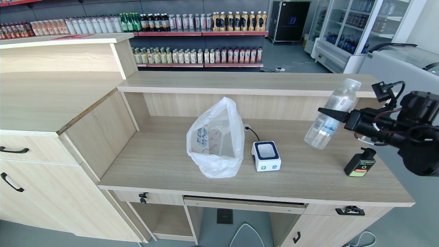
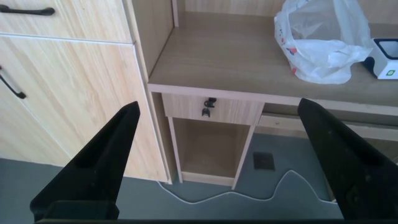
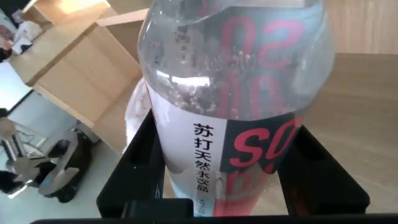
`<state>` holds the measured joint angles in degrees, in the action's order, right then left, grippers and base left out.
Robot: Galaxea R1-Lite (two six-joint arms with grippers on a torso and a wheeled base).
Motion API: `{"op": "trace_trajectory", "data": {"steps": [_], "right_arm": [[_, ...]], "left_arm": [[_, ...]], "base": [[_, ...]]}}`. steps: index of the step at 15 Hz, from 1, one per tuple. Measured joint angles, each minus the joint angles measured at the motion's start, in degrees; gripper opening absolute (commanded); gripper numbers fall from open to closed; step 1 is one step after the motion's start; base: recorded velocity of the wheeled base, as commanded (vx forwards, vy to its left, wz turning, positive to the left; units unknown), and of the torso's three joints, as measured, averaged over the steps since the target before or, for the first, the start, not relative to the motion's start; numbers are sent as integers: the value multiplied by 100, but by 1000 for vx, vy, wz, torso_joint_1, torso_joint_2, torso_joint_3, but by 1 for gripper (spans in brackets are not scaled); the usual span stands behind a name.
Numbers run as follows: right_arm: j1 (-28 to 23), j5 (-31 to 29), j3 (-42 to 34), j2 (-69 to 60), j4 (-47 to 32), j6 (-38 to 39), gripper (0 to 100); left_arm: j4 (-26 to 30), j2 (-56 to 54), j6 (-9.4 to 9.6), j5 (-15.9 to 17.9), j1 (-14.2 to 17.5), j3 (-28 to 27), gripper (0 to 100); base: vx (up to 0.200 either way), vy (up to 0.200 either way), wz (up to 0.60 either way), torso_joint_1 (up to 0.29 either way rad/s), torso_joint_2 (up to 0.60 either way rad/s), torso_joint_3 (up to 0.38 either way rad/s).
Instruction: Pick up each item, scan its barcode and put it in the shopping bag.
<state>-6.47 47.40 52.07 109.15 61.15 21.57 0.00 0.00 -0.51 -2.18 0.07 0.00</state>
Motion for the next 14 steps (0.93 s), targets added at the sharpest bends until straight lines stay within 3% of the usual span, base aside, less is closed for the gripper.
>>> {"op": "trace_trajectory", "data": {"steps": [4, 7, 14], "right_arm": [[100, 2398, -26, -1862, -202, 1886, 0], [683, 2714, 20, -2526, -105, 2260, 0], [1837, 2734, -33, -2989, 130, 2945, 0]], "left_arm": [[0, 0, 0, 0, 0, 0, 100], [0, 0, 0, 0, -2, 0, 100], [0, 0, 0, 0, 0, 0, 100]], "base": [[0, 0, 0, 0, 0, 0], [0, 0, 0, 0, 0, 0], [0, 0, 0, 0, 0, 0]]}}
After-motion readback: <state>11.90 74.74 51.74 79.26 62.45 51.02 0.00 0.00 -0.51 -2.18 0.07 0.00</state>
